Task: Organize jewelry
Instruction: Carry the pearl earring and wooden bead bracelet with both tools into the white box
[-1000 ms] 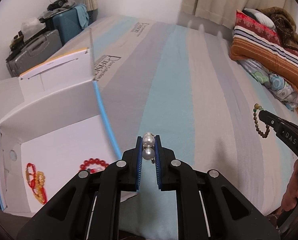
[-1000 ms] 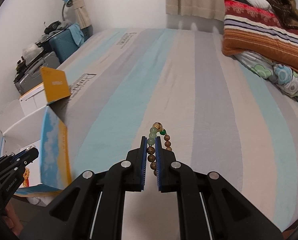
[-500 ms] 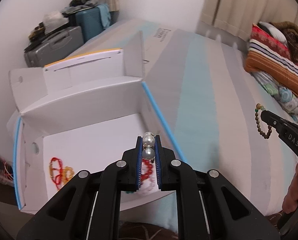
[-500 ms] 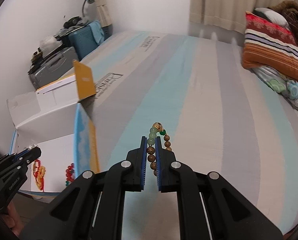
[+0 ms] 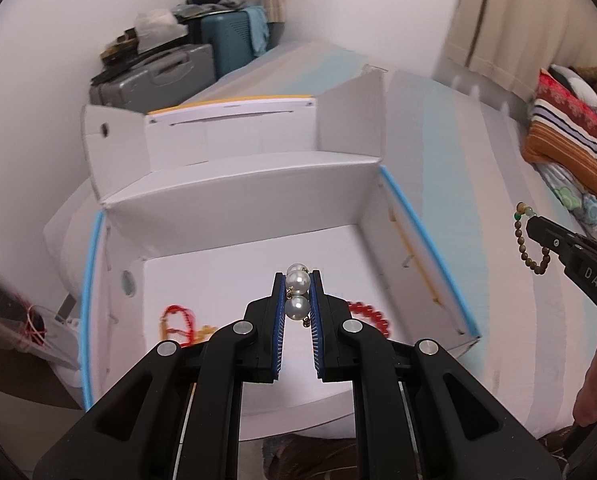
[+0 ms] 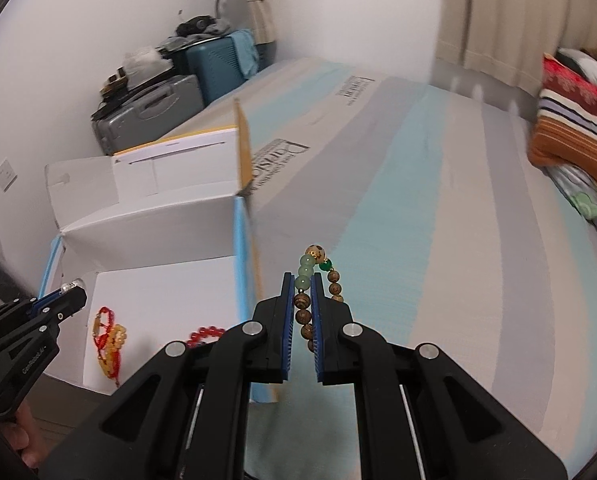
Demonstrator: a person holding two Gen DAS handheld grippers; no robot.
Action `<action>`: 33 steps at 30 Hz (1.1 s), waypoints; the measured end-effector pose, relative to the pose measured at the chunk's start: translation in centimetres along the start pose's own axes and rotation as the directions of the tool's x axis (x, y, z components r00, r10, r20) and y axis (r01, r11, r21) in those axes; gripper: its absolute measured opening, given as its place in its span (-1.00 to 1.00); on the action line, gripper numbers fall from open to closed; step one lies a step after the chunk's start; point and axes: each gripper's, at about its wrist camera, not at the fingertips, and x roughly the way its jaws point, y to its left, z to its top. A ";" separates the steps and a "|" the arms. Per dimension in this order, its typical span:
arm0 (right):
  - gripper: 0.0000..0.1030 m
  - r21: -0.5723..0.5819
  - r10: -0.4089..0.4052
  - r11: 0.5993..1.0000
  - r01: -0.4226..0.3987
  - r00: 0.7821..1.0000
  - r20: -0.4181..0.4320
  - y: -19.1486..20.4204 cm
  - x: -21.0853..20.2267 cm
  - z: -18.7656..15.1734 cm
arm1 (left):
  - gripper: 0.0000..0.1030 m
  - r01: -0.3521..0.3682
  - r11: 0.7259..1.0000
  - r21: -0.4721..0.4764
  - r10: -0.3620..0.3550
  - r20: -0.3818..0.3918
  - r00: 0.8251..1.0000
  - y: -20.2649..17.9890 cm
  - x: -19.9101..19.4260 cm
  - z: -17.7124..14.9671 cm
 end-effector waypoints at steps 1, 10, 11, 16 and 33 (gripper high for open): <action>-0.86 -0.006 0.004 1.000 -0.004 1.000 0.000 0.6 0.1 0.1 | -0.79 -0.005 1.000 -0.006 0.005 -0.001 1.000 0.5 0.0 0.0; -0.86 -0.060 0.049 0.997 -0.049 0.999 -0.001 5.6 0.7 0.6 | -0.79 -0.039 0.998 -0.045 0.039 -0.015 0.999 4.6 0.0 -0.8; -0.86 -0.067 0.057 0.996 -0.057 0.998 -0.002 6.2 0.8 0.6 | -0.79 -0.043 0.998 -0.048 0.042 -0.018 0.999 5.0 0.1 -1.0; -0.86 -0.094 0.079 0.992 -0.080 0.997 -0.016 8.5 1.4 0.2 | -0.79 -0.059 0.996 -0.069 0.057 -0.031 0.998 7.0 0.4 -1.6; -0.86 -0.120 0.105 0.985 -0.122 0.984 -0.144 12.3 6.4 -3.7 | -0.79 -0.075 0.992 -0.099 0.063 -0.121 0.991 9.3 4.1 -4.3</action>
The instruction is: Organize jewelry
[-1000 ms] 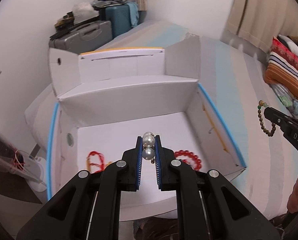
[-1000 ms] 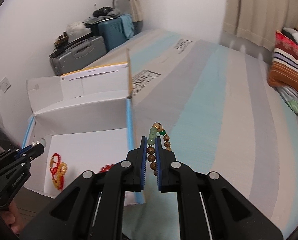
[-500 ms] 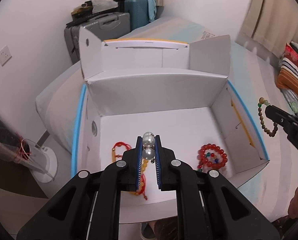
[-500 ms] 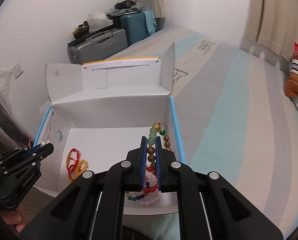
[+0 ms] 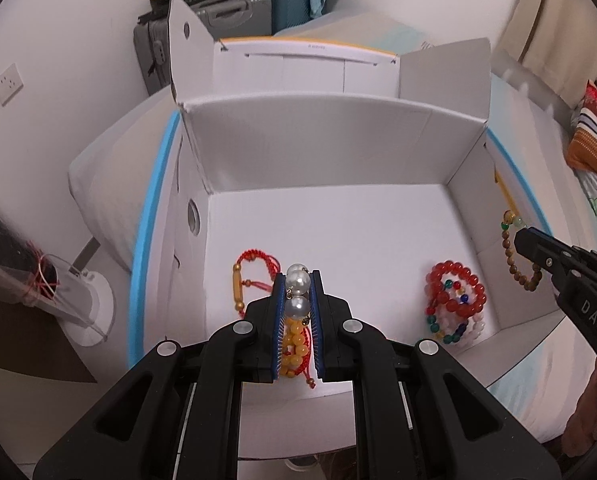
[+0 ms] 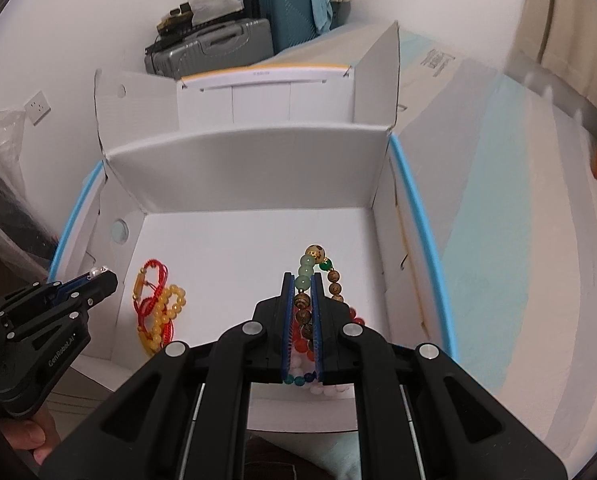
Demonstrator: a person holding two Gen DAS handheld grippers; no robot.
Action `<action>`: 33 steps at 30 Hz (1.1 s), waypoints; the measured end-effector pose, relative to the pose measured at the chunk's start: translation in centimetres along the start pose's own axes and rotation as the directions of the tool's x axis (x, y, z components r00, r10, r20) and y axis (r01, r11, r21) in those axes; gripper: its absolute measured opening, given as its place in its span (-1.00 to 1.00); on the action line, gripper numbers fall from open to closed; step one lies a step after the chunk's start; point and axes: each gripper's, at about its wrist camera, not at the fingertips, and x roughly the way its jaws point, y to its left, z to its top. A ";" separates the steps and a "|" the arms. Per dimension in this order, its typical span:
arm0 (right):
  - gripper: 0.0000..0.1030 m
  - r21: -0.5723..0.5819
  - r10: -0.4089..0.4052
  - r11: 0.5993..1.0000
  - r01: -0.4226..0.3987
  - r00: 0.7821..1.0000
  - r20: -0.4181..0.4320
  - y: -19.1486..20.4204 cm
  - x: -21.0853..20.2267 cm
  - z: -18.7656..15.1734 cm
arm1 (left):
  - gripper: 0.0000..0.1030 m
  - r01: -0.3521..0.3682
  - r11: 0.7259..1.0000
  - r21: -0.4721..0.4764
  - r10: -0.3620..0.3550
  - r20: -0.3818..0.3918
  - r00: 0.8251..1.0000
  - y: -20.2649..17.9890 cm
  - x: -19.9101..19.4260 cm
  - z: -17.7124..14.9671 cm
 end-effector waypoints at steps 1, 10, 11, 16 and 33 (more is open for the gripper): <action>-0.86 0.001 0.000 1.000 0.000 1.000 -0.007 0.0 0.3 -0.1 | -0.79 0.000 1.000 -0.002 0.000 -0.007 1.000 0.1 0.3 -0.1; -0.86 0.005 0.001 1.000 -0.001 0.997 -0.080 0.4 2.9 -1.5 | -0.79 -0.013 1.000 -0.011 0.012 -0.074 0.997 0.6 2.3 -1.0; -0.86 0.004 0.001 1.000 -0.001 0.996 -0.088 0.5 3.1 -1.6 | -0.79 -0.015 1.000 -0.011 0.014 -0.080 0.997 0.6 2.5 -1.1; -0.82 -0.001 -0.012 1.000 0.012 0.995 -0.097 0.7 3.6 -2.0 | -0.77 -0.011 1.000 -0.018 0.009 -0.092 0.996 0.6 3.0 -1.3; 0.82 -0.027 -0.022 0.999 0.027 0.985 0.174 0.7 -5.5 -3.9 | 0.83 0.019 0.999 -0.050 -0.012 0.145 0.989 0.5 -5.4 -3.9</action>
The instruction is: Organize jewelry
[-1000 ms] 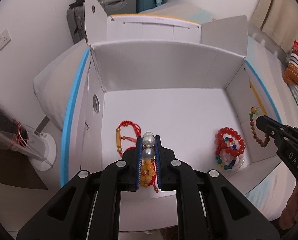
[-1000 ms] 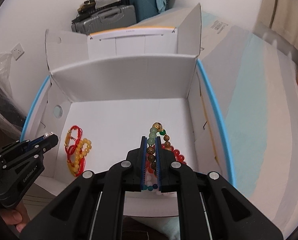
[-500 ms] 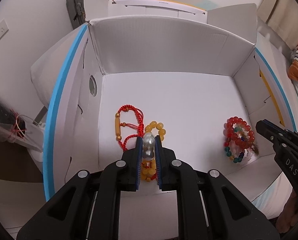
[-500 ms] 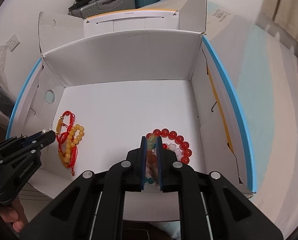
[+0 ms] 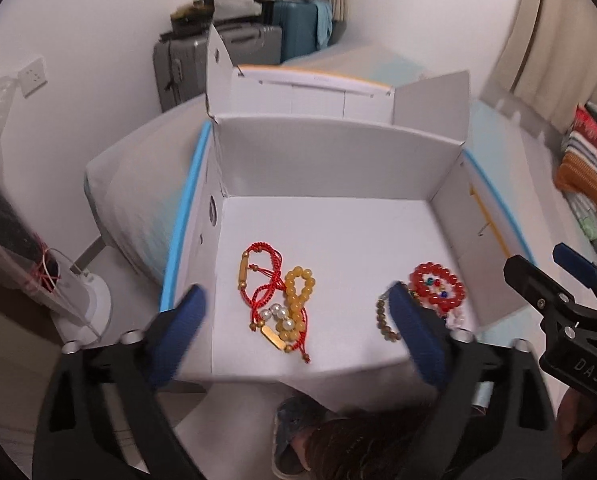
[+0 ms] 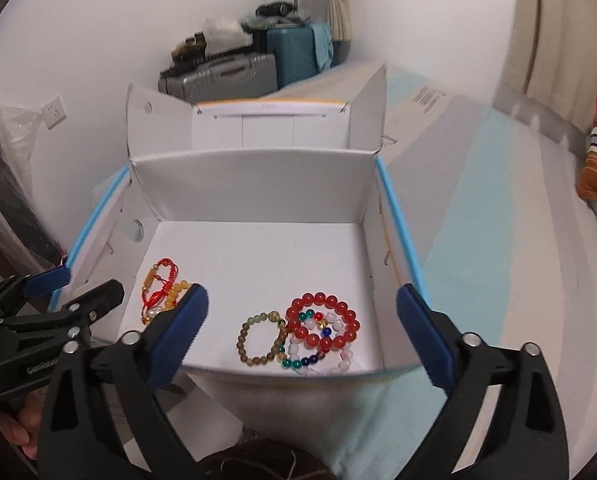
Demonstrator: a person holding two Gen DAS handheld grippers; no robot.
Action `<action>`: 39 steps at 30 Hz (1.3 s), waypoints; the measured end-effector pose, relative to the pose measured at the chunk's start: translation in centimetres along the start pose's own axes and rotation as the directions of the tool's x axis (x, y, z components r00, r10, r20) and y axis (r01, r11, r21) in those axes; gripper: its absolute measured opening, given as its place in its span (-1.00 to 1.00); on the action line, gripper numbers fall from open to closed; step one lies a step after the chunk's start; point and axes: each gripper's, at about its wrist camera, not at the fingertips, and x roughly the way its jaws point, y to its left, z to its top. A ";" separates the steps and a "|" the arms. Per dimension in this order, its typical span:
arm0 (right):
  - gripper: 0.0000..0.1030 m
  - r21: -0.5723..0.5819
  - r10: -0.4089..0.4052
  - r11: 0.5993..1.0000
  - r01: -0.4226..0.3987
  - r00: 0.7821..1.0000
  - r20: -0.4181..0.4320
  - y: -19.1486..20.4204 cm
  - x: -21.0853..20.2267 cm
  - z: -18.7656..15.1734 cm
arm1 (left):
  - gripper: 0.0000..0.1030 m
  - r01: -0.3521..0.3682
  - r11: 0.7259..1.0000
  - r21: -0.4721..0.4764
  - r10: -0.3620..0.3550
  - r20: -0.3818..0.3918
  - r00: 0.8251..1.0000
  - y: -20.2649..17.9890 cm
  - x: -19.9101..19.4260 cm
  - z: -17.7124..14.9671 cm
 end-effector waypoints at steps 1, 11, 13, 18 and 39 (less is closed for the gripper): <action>0.83 0.004 0.001 1.000 -0.001 1.000 0.010 -0.1 -0.6 -0.2 | 0.85 0.000 1.000 0.003 0.000 0.014 1.000 -0.1 -0.6 -0.3; 0.85 0.031 -0.026 0.999 0.025 0.999 0.039 -0.2 -4.9 -3.4 | 0.89 -0.027 1.000 -0.002 0.027 0.078 0.997 -0.1 -4.3 -3.9; 0.85 0.024 -0.027 0.999 0.026 0.999 0.038 -0.1 -5.1 -3.9 | 0.89 -0.032 0.999 0.008 0.031 0.073 0.997 -0.1 -4.5 -4.6; 0.85 0.029 -0.025 0.999 0.024 0.999 0.027 0.2 -5.3 -4.8 | 0.89 -0.047 0.999 0.024 0.045 0.065 0.997 -0.2 -4.5 -5.5; 0.85 0.067 -0.005 0.998 0.006 1.000 -0.008 -0.6 -4.5 -5.6 | 0.89 -0.067 0.997 0.035 0.065 0.054 0.996 -0.6 -4.4 -5.5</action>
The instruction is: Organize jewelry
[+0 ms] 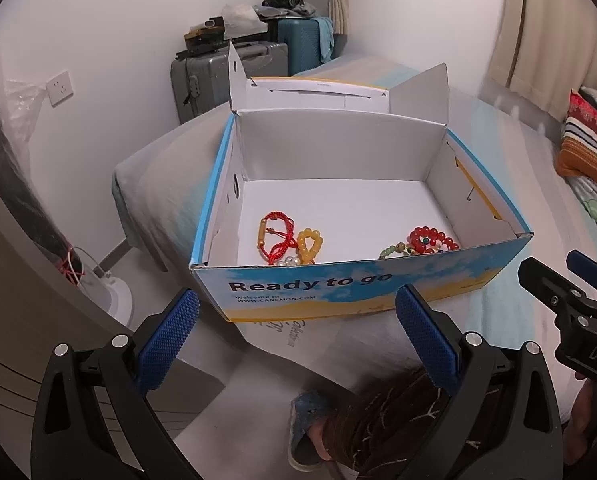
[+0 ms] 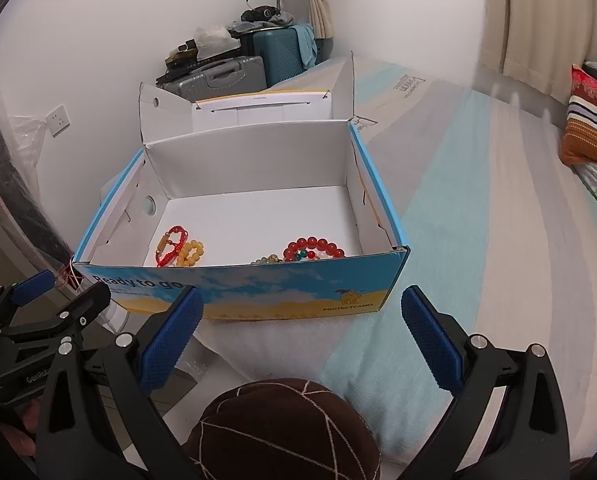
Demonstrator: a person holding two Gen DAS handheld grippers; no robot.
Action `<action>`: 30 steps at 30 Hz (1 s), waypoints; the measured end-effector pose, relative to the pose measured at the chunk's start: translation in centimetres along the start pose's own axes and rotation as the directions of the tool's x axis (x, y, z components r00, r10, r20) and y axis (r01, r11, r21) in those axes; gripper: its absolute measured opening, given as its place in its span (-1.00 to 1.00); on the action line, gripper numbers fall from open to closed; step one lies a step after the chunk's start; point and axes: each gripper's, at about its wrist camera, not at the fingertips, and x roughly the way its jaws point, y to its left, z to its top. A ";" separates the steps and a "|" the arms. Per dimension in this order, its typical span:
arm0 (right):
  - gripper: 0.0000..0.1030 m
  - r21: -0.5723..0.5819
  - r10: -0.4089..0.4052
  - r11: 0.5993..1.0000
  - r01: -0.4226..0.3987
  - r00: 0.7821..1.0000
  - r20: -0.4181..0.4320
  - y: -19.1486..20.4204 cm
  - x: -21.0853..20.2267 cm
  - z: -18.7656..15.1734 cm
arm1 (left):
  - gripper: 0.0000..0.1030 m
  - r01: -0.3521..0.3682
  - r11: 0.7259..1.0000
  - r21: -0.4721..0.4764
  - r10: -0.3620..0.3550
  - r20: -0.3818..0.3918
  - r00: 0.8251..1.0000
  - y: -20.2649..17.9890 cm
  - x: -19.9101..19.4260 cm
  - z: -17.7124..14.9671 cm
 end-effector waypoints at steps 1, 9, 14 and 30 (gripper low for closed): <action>0.85 0.000 -0.001 1.000 0.001 1.000 0.001 0.0 0.0 0.0 | 0.89 0.001 1.000 0.000 -0.001 -0.001 1.000 -0.1 0.0 0.0; 0.85 0.002 0.001 1.000 -0.001 1.000 -0.001 0.0 0.0 0.0 | 0.89 -0.001 1.000 0.002 0.001 0.001 1.000 -0.3 0.0 0.1; 0.85 0.002 0.000 1.000 0.000 1.000 -0.001 0.0 0.1 0.0 | 0.89 0.018 1.000 -0.003 -0.018 -0.004 1.000 -0.3 -0.2 0.2; 0.85 0.002 -0.002 1.000 0.002 1.000 -0.002 -0.1 0.1 -0.1 | 0.89 -0.015 1.000 0.006 0.015 0.015 1.000 -0.8 -0.4 0.1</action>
